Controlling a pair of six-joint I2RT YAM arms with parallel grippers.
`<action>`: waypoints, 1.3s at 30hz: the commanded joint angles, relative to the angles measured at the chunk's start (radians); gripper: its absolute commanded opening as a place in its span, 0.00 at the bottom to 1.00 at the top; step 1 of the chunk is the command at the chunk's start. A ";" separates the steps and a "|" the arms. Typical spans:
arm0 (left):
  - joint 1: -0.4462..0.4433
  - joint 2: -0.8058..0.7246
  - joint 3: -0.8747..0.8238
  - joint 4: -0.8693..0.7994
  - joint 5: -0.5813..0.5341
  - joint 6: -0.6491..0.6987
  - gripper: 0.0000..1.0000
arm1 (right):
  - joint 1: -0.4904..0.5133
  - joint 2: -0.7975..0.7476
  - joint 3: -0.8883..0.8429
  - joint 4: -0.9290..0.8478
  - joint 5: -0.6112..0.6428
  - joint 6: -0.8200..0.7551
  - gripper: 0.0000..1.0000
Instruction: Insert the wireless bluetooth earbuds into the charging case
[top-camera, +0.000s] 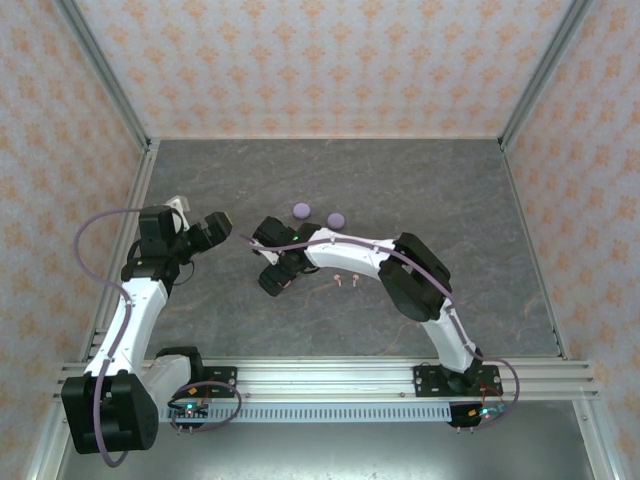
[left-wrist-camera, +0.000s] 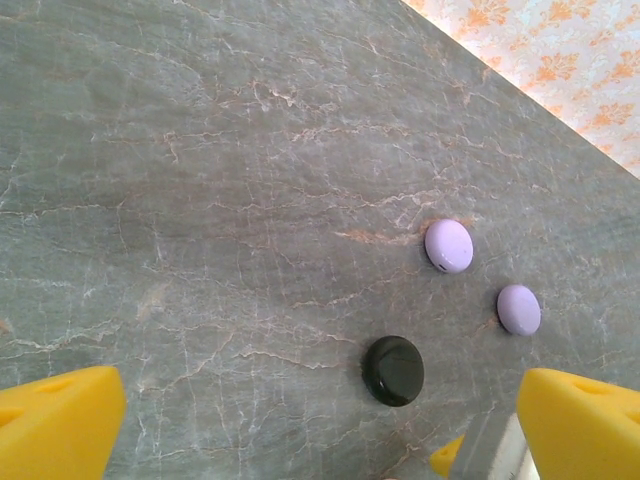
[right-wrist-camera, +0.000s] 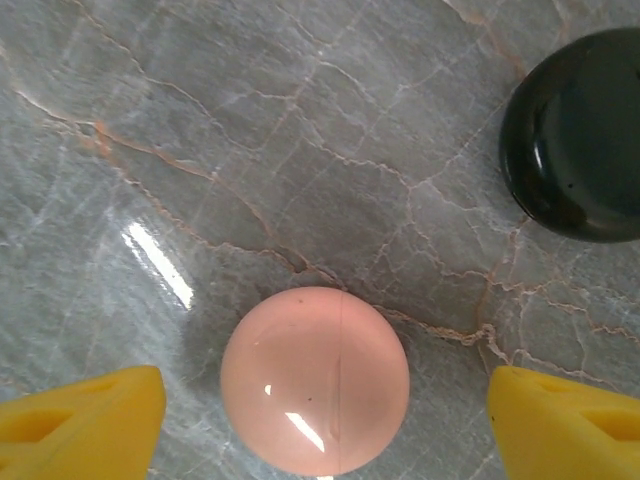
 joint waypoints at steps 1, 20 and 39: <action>0.010 -0.010 -0.014 -0.009 0.021 -0.010 1.00 | 0.015 0.026 0.039 -0.046 0.058 0.023 0.84; 0.013 -0.014 -0.010 -0.016 0.023 -0.007 1.00 | 0.026 0.068 0.069 -0.090 0.109 0.032 0.57; -0.022 0.002 0.084 0.129 0.537 -0.057 0.96 | -0.071 -0.619 -0.351 0.253 0.104 -0.244 0.52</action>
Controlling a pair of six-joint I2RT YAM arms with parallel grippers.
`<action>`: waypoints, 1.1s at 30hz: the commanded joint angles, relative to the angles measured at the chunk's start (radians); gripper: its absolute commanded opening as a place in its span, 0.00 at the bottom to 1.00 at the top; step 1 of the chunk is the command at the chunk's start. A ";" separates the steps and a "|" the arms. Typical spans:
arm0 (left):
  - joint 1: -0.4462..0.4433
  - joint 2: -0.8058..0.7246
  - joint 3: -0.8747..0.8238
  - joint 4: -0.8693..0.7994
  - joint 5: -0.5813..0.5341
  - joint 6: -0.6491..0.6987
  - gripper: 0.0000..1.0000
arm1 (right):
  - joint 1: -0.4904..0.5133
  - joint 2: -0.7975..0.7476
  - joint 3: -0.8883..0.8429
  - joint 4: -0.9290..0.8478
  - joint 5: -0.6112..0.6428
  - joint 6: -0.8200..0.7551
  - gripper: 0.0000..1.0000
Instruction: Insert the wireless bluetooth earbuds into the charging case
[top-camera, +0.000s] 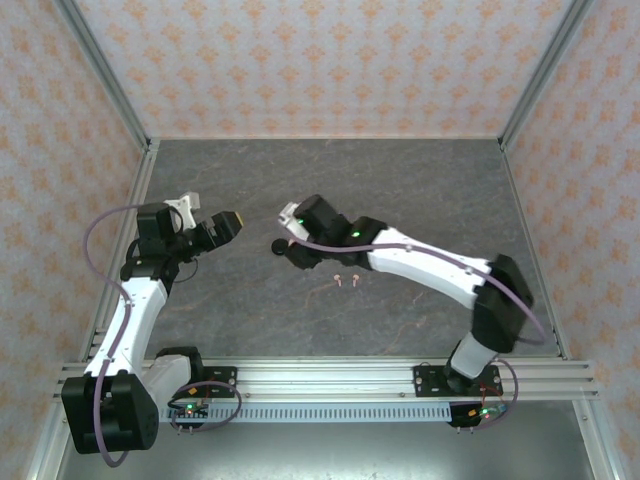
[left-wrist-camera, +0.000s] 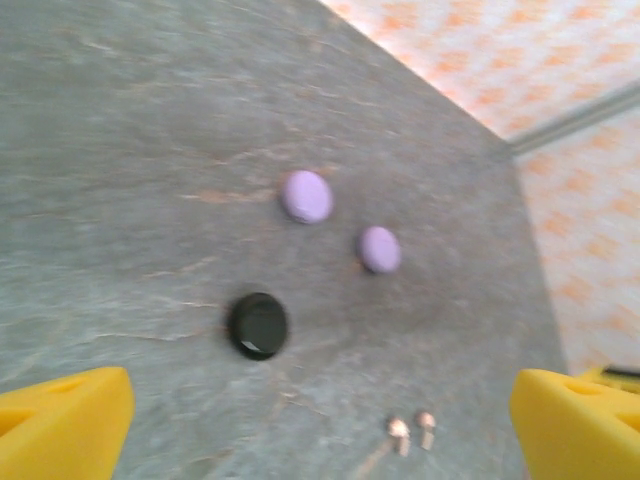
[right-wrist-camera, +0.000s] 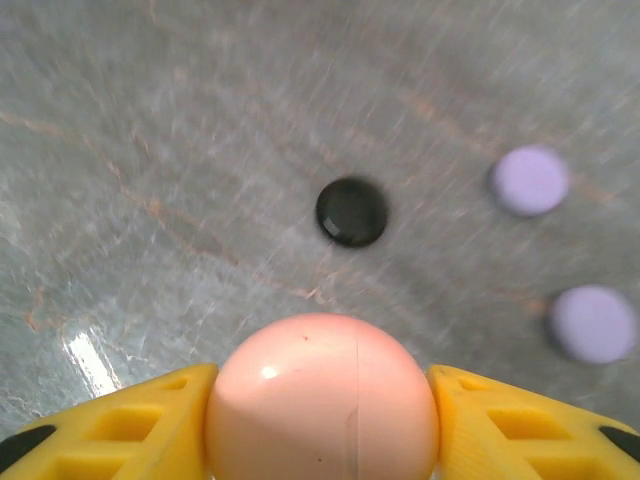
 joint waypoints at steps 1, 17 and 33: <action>-0.037 0.000 0.085 0.070 0.223 -0.027 0.96 | -0.016 -0.113 -0.068 0.107 0.022 -0.134 0.52; -0.373 0.015 0.252 0.055 0.260 0.007 0.90 | -0.019 -0.390 -0.316 0.396 -0.040 -0.509 0.52; -0.518 0.126 0.252 0.140 0.214 0.003 0.67 | -0.017 -0.374 -0.302 0.396 -0.104 -0.510 0.52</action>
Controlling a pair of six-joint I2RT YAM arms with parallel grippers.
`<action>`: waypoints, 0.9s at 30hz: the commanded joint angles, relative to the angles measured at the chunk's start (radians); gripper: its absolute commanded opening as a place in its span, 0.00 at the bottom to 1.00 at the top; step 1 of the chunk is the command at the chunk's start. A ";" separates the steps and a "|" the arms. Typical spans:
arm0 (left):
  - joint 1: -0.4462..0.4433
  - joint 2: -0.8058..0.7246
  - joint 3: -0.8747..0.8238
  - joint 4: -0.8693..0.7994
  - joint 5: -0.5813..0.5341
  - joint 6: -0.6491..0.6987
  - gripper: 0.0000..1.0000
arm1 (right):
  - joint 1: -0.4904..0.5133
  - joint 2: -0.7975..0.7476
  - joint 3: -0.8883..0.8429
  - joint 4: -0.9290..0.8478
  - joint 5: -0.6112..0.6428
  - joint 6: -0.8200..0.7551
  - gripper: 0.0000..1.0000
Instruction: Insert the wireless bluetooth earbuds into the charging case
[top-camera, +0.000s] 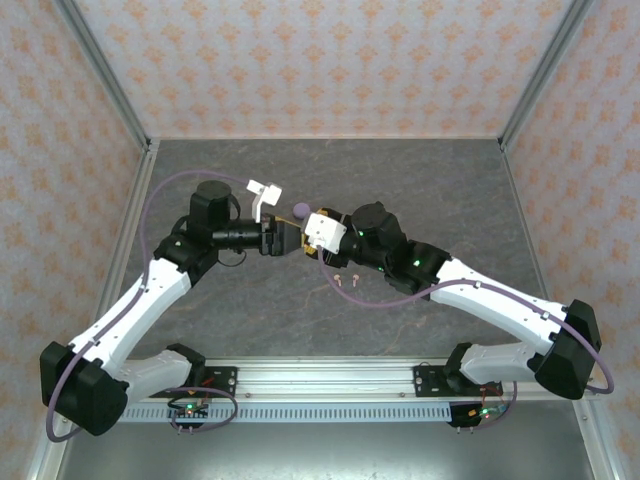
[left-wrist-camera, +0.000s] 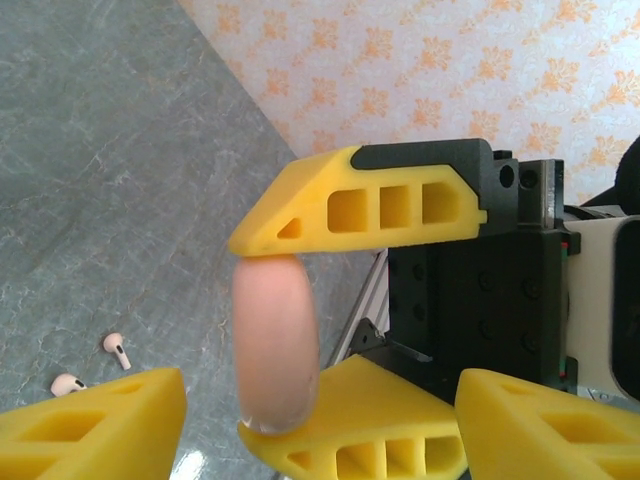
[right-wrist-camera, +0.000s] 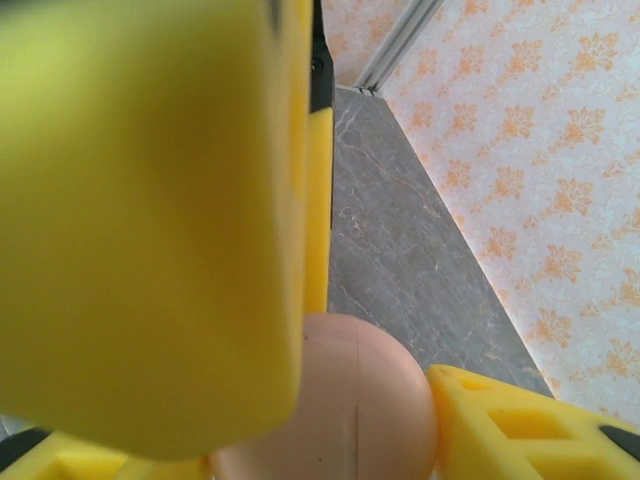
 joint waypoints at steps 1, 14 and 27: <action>-0.009 0.015 0.031 0.046 -0.015 0.011 0.65 | 0.004 -0.006 0.009 0.045 -0.024 -0.008 0.52; -0.027 0.069 0.036 -0.004 0.003 0.061 0.40 | 0.004 -0.005 0.009 0.047 -0.021 -0.004 0.52; -0.028 0.061 0.064 -0.118 0.010 0.187 0.18 | -0.005 -0.003 0.030 -0.016 -0.004 0.042 0.62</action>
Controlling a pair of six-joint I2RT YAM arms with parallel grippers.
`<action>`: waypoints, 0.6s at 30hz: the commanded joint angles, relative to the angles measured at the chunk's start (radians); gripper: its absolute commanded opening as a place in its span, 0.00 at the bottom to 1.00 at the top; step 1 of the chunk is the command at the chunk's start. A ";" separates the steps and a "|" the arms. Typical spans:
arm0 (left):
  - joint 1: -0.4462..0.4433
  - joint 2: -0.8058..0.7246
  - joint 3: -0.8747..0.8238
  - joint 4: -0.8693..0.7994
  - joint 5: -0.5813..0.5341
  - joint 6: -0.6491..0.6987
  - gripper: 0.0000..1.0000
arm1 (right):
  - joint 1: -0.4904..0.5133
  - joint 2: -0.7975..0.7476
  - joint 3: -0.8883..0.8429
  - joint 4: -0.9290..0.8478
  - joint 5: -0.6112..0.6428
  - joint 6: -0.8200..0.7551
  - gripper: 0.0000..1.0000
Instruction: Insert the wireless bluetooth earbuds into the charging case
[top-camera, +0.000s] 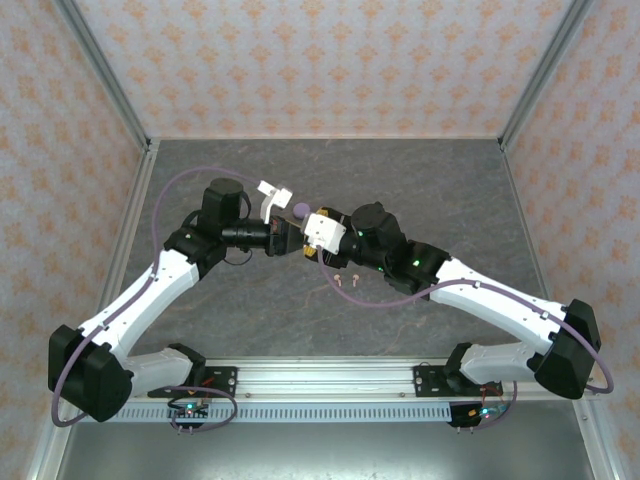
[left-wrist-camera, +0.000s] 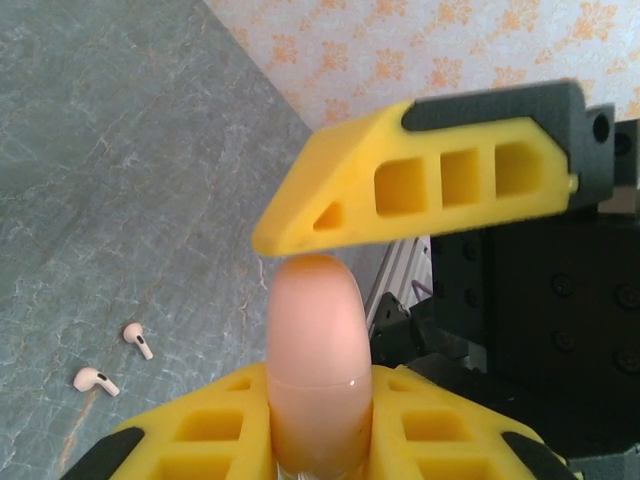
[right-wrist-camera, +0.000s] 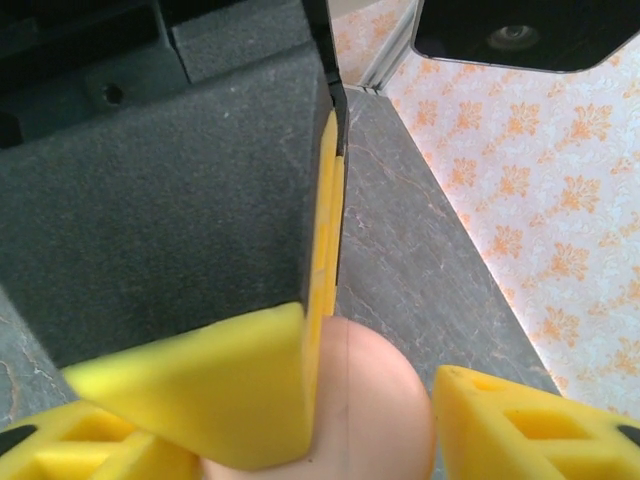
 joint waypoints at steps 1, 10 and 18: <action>-0.006 -0.015 0.031 -0.053 0.003 0.062 0.17 | -0.007 -0.007 0.033 -0.026 -0.010 0.034 0.64; -0.006 -0.054 0.031 -0.030 -0.104 0.141 0.09 | -0.045 -0.095 0.027 -0.140 -0.178 0.127 0.93; -0.065 -0.173 -0.039 0.045 -0.251 0.347 0.01 | -0.179 -0.197 -0.039 -0.110 -0.364 0.334 0.89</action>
